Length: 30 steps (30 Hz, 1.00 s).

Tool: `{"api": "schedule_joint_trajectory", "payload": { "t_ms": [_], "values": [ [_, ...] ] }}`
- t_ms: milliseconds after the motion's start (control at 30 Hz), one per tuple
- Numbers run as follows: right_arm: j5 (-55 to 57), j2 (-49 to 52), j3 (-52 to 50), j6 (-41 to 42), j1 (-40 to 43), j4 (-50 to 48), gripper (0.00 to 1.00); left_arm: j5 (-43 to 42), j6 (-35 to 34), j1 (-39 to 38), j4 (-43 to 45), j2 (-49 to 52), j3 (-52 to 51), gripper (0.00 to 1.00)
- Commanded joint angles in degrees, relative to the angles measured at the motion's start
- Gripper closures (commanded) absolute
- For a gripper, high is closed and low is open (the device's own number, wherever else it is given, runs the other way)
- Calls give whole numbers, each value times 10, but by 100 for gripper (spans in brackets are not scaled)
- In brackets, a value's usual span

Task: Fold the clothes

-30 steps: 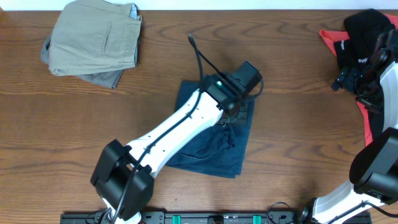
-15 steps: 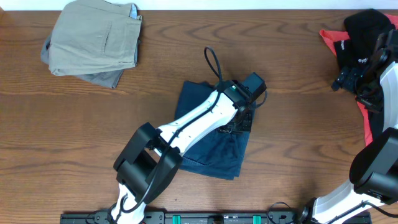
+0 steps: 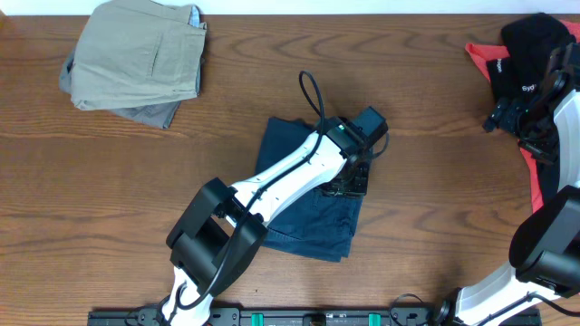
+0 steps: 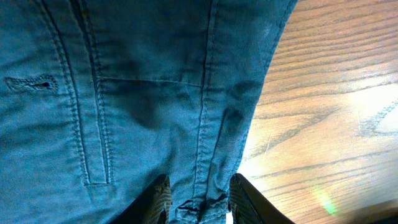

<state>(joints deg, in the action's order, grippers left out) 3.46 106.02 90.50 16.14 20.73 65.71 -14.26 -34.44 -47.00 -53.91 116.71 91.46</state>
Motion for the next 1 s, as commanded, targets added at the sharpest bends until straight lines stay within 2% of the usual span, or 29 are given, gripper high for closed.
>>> {"api": "schedule_joint_trajectory", "payload": {
  "t_ms": [0, 400, 533, 667, 967],
  "values": [
    [4, 1, 1, 8, 6, 0, 1, -2, 14, 9, -4, -11, -1, 67],
    [4, 1, 1, 8, 6, 0, 1, -10, 0, -1, 22, -9, -79, 68],
    [4, 1, 1, 8, 6, 0, 1, -56, 0, -9, 67, -9, -112, 72],
    [4, 1, 1, 8, 6, 0, 1, -61, -2, -27, 104, -9, -136, 72],
    [4, 1, 1, 8, 6, 0, 1, -61, 10, -35, 98, -33, -117, 72]
  ]
}}
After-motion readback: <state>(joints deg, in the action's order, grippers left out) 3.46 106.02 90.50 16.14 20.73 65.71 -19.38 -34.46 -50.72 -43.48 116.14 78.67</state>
